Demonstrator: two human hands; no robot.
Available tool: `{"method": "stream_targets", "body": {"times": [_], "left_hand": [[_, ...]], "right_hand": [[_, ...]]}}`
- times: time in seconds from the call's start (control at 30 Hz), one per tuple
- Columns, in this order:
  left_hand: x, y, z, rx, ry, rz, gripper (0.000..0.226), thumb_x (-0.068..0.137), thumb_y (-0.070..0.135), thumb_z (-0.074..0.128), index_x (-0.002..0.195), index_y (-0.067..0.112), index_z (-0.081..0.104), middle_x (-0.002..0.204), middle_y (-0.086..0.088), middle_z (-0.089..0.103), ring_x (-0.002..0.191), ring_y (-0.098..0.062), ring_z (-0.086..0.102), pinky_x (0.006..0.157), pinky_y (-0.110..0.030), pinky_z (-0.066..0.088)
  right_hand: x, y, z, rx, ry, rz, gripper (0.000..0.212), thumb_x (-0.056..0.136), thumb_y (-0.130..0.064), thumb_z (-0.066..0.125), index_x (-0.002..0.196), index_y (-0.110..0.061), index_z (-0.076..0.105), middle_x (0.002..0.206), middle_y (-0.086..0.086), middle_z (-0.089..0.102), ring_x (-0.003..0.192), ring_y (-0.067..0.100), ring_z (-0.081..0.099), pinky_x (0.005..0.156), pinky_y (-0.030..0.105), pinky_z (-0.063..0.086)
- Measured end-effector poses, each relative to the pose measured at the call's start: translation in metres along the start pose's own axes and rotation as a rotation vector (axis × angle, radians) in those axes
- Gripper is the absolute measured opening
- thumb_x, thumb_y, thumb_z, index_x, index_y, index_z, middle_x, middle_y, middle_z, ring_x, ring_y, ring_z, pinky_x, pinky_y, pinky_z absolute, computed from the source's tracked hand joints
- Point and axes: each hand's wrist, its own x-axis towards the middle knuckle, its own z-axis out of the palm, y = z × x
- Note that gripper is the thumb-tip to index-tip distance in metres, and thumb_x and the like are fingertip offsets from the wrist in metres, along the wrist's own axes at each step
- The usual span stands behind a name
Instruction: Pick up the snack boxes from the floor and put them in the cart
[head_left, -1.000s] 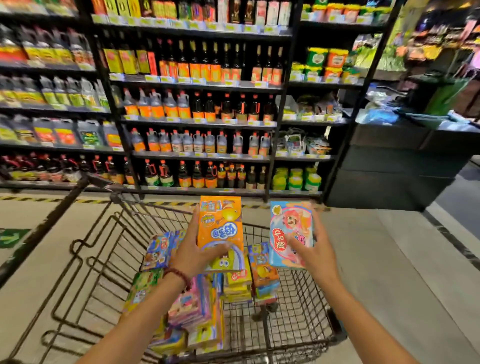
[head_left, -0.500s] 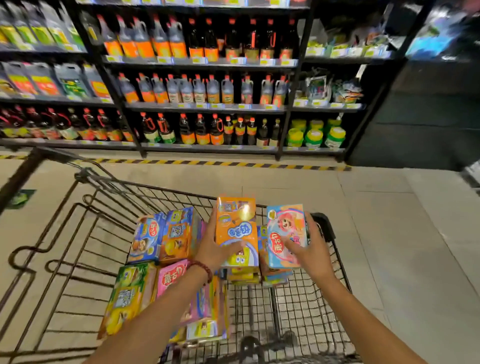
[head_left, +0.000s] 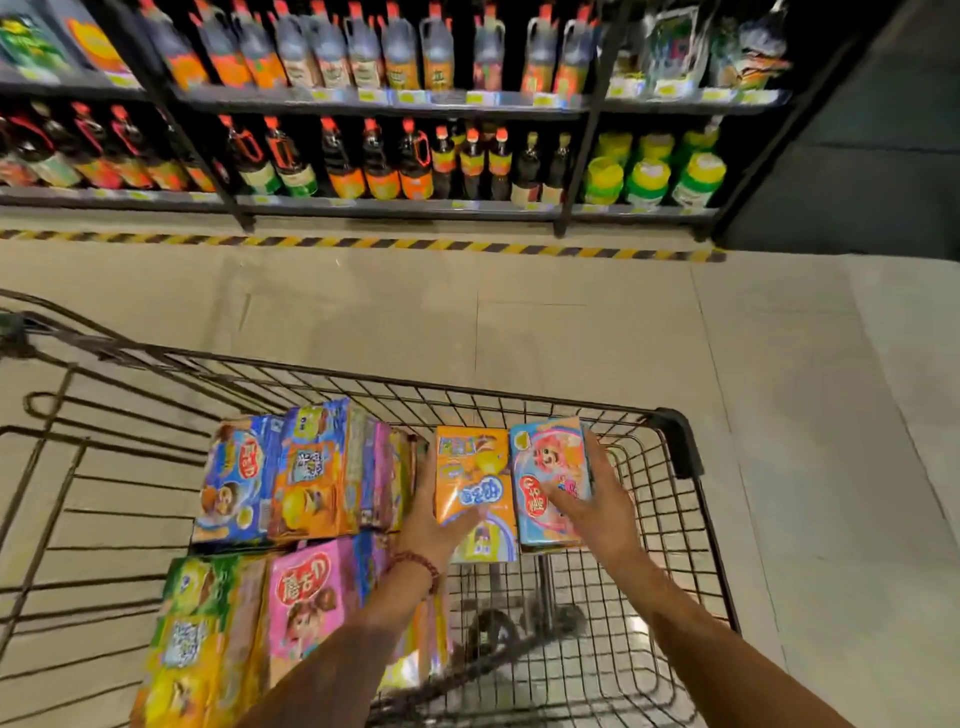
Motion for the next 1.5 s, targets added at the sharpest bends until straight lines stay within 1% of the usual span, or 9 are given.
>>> {"method": "stream_targets", "body": {"times": [0.1, 0.2, 0.43, 0.73, 0.9, 1.0, 1.13, 1.27, 1.5], "left_hand": [[0.016, -0.011, 0.007, 0.032, 0.002, -0.019, 0.088, 0.081, 0.002, 0.070, 0.142, 0.029, 0.013, 0.123, 0.012, 0.047, 0.103, 0.003, 0.050, 0.072, 0.003, 0.039], [0.023, -0.019, 0.011, 0.070, -0.003, -0.058, 0.090, 0.081, 0.016, 0.073, 0.144, 0.036, 0.012, 0.138, 0.005, 0.045, 0.124, -0.012, 0.046, 0.096, -0.022, 0.044], [0.026, -0.024, 0.008, 0.321, 0.026, -0.107, 0.100, 0.078, 0.034, 0.075, 0.149, 0.036, 0.005, 0.128, 0.009, 0.049, 0.119, -0.015, 0.051, 0.097, -0.031, 0.046], [0.027, 0.001, -0.002, 0.743, 0.023, -0.066, 0.091, 0.080, 0.049, 0.067, 0.149, 0.014, 0.020, 0.138, -0.009, 0.045, 0.128, -0.023, 0.042, 0.103, -0.034, 0.039], [0.016, 0.046, -0.013, 0.794, 0.073, 0.194, 0.068, 0.086, 0.048, 0.060, 0.141, 0.013, 0.041, 0.138, -0.010, 0.046, 0.127, -0.024, 0.043, 0.104, -0.036, 0.037], [0.008, 0.089, -0.024, 0.929, 0.098, 0.459, 0.061, 0.087, 0.054, 0.048, 0.133, 0.014, 0.053, 0.136, -0.012, 0.050, 0.128, -0.028, 0.044, 0.106, -0.043, 0.034], [-0.014, 0.148, -0.039, 1.233, 0.001, 0.694, 0.057, 0.094, 0.047, 0.042, 0.146, 0.025, 0.032, 0.152, -0.005, 0.026, 0.143, -0.023, 0.015, 0.114, -0.049, 0.004], [-0.057, 0.190, -0.048, 1.424, -0.031, 0.907, 0.058, 0.097, 0.048, 0.035, 0.149, 0.026, 0.019, 0.156, -0.005, 0.015, 0.146, -0.024, 0.004, 0.114, -0.054, -0.001], [-0.164, 0.196, -0.056, 1.440, -0.119, 1.282, 0.056, 0.096, 0.048, 0.037, 0.146, 0.026, 0.024, 0.152, -0.004, 0.023, 0.144, -0.023, 0.010, 0.112, -0.059, 0.000]], "right_hand": [[0.009, 0.001, 0.005, -0.030, -0.015, 0.029, 0.069, 0.080, -0.033, 0.076, 0.126, -0.059, 0.031, 0.104, -0.021, 0.066, 0.090, 0.000, 0.067, 0.069, 0.019, 0.056], [0.016, 0.004, 0.006, -0.120, -0.037, 0.026, 0.072, 0.075, -0.051, 0.070, 0.134, -0.054, 0.030, 0.104, -0.022, 0.065, 0.091, -0.001, 0.065, 0.069, 0.023, 0.055], [0.016, 0.021, 0.013, -0.453, 0.009, 0.069, 0.086, 0.075, -0.059, 0.060, 0.148, -0.030, 0.027, 0.106, 0.001, 0.054, 0.096, 0.016, 0.054, 0.064, 0.029, 0.042], [0.018, 0.010, 0.008, -0.632, 0.002, 0.043, 0.070, 0.084, -0.050, 0.063, 0.142, -0.024, 0.034, 0.121, 0.004, 0.043, 0.109, 0.016, 0.050, 0.075, 0.034, 0.054], [-0.001, -0.008, -0.007, -0.691, 0.003, -0.144, 0.062, 0.089, -0.049, 0.050, 0.141, -0.017, 0.042, 0.134, 0.008, 0.047, 0.118, 0.023, 0.047, 0.082, 0.036, 0.052], [-0.011, -0.029, -0.020, -0.812, 0.061, -0.253, 0.060, 0.083, -0.035, 0.068, 0.135, -0.008, 0.051, 0.133, 0.018, 0.052, 0.116, 0.036, 0.054, 0.086, 0.044, 0.053], [-0.032, -0.068, -0.040, -0.967, 0.259, -0.341, 0.053, 0.075, -0.028, 0.077, 0.120, -0.006, 0.062, 0.122, 0.019, 0.062, 0.106, 0.038, 0.062, 0.080, 0.047, 0.056], [-0.088, -0.105, -0.059, -1.074, 0.448, -0.253, 0.058, 0.070, -0.030, 0.081, 0.120, -0.008, 0.063, 0.125, 0.015, 0.060, 0.110, 0.037, 0.059, 0.084, 0.048, 0.051], [-0.239, -0.132, -0.060, -1.060, 0.751, -0.043, 0.055, 0.094, -0.045, 0.051, 0.140, -0.017, 0.044, 0.150, 0.008, 0.038, 0.140, 0.030, 0.030, 0.112, 0.045, 0.023]]}}
